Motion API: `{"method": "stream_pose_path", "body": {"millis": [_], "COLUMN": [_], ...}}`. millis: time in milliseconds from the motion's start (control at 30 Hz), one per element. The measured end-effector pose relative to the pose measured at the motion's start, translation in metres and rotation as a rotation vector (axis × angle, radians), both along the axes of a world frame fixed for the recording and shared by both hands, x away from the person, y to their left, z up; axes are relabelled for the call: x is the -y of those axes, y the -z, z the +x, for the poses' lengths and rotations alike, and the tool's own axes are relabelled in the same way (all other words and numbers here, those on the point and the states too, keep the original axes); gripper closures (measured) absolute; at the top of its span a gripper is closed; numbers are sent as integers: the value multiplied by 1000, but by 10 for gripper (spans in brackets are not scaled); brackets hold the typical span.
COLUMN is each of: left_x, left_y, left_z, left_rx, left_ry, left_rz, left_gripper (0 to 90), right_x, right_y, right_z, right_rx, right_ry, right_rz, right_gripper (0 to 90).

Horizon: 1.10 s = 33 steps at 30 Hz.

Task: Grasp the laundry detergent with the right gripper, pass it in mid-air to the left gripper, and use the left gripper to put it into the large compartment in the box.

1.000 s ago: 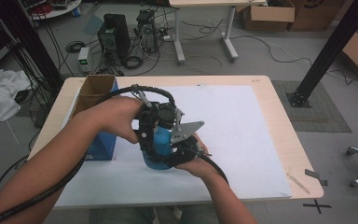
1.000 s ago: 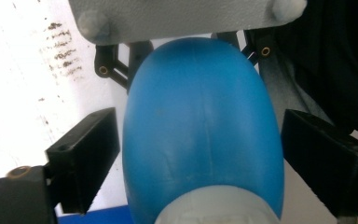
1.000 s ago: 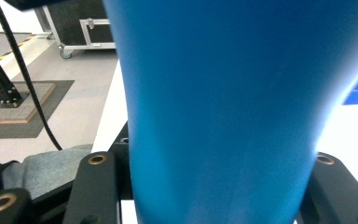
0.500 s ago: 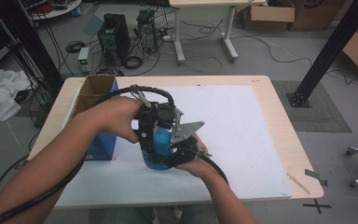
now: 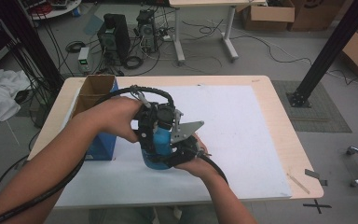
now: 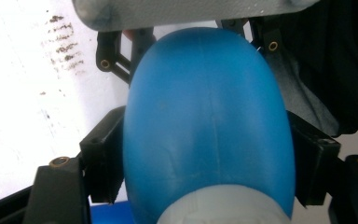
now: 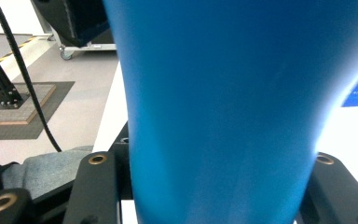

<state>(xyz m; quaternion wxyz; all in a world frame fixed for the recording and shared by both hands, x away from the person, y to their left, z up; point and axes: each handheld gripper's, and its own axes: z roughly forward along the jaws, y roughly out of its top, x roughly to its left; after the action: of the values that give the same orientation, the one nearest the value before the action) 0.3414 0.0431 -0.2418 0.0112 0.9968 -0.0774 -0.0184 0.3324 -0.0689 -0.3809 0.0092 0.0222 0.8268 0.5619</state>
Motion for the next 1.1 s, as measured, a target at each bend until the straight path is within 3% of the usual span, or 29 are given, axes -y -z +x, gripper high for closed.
{"method": "stream_pose_path", "body": {"millis": [533,833,1100], "left_x": [2,5,4], "left_y": [1,-2,-1], "left_z": [-1,-6,0], "left_rx": [17,59,49], "left_ry": [0,-16,-37], "left_rz": [6,37,44], "left_gripper": [376,389,389], "right_x": [-1,1,5], "right_y": [1,-1,1], "right_z": [1,0,0], "right_rx": [0,25,25], "right_ry": [2,11,34], "right_rz": [9,14,36], "right_gripper": [452,434,418]}}
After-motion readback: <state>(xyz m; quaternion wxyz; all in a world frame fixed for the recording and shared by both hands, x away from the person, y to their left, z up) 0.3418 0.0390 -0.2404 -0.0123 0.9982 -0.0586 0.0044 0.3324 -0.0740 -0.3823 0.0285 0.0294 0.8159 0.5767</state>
